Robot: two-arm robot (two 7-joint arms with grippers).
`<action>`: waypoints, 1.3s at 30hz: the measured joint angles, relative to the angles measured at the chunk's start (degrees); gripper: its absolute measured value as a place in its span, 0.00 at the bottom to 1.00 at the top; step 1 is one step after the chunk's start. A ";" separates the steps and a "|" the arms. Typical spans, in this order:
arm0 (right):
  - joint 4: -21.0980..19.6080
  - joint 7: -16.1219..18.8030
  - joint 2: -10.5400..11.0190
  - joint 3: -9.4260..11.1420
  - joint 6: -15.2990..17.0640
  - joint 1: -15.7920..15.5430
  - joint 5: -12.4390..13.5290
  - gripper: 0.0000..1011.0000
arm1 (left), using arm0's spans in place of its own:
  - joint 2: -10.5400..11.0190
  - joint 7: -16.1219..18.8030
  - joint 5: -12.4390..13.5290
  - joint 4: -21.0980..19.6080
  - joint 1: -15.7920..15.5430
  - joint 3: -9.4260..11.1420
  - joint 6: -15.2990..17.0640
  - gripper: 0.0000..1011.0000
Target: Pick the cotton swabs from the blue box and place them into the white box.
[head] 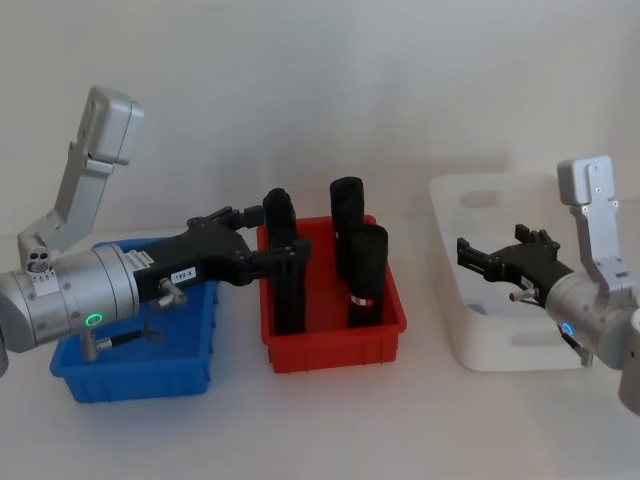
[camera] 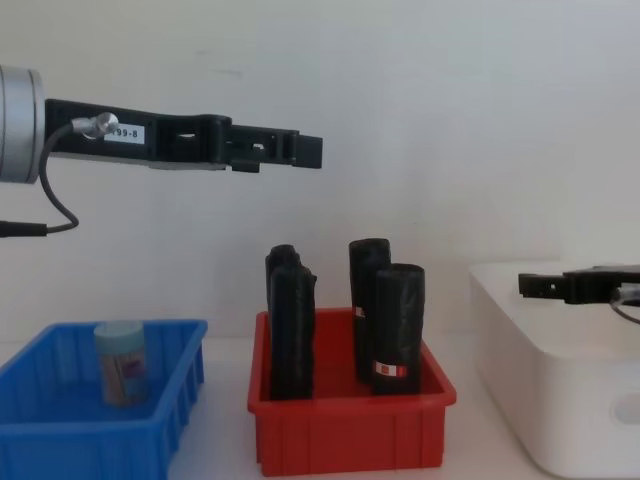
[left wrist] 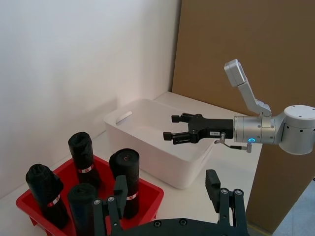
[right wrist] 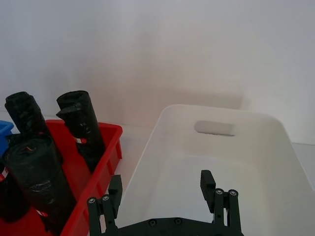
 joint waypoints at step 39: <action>-11.48 -3.45 2.43 0.45 -6.95 -7.87 1.03 0.99 | -0.79 4.91 2.65 0.00 1.57 1.45 -3.57 0.99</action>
